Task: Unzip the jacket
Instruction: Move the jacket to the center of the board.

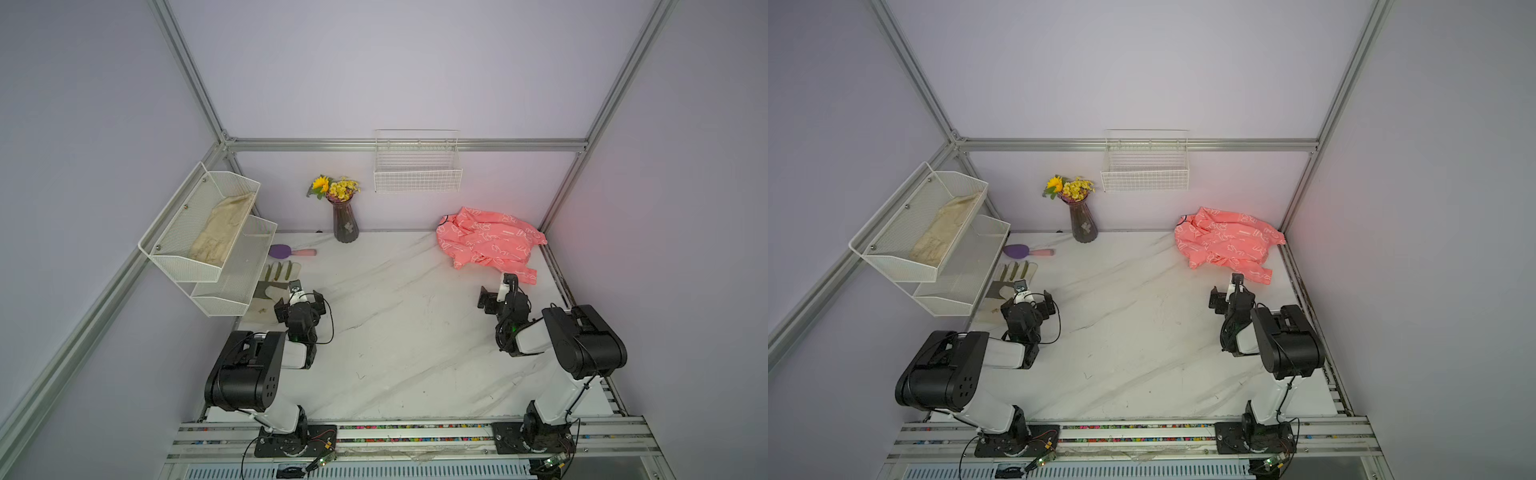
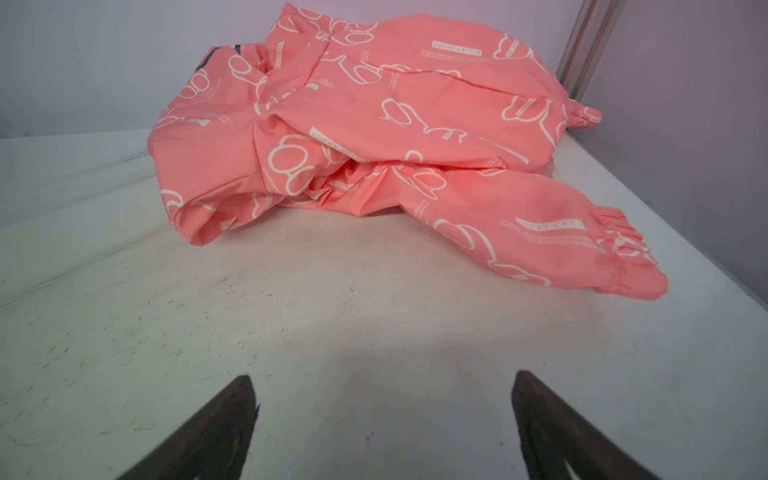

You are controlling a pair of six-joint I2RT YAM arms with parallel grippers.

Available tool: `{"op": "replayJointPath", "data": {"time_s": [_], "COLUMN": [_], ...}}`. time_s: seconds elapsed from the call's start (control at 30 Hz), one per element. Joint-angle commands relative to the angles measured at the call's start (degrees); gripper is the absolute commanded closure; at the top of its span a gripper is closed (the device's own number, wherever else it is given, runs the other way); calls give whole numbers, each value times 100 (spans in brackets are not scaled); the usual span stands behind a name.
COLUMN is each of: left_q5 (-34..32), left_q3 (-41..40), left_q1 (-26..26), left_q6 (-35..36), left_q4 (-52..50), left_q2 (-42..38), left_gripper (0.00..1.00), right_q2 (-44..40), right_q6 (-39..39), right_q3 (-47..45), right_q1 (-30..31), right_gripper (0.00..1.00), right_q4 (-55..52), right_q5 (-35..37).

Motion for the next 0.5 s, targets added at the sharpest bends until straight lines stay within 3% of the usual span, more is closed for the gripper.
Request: {"op": "replayJointPath", "data": {"time_s": [0.0, 0.47], "left_q5": [42, 54], "left_q3": [104, 121], "left_q1": [-31, -31], "left_q6": [73, 83], "left_q4": [199, 177], "left_q2": [-2, 10], "left_gripper": [0, 0], "right_q2": [-2, 9], "right_q6": [-13, 75], "right_q3": [29, 62], "right_q1": [-14, -53], "right_gripper": [3, 3], "right_q4": [136, 72], "right_q5": [7, -58]}}
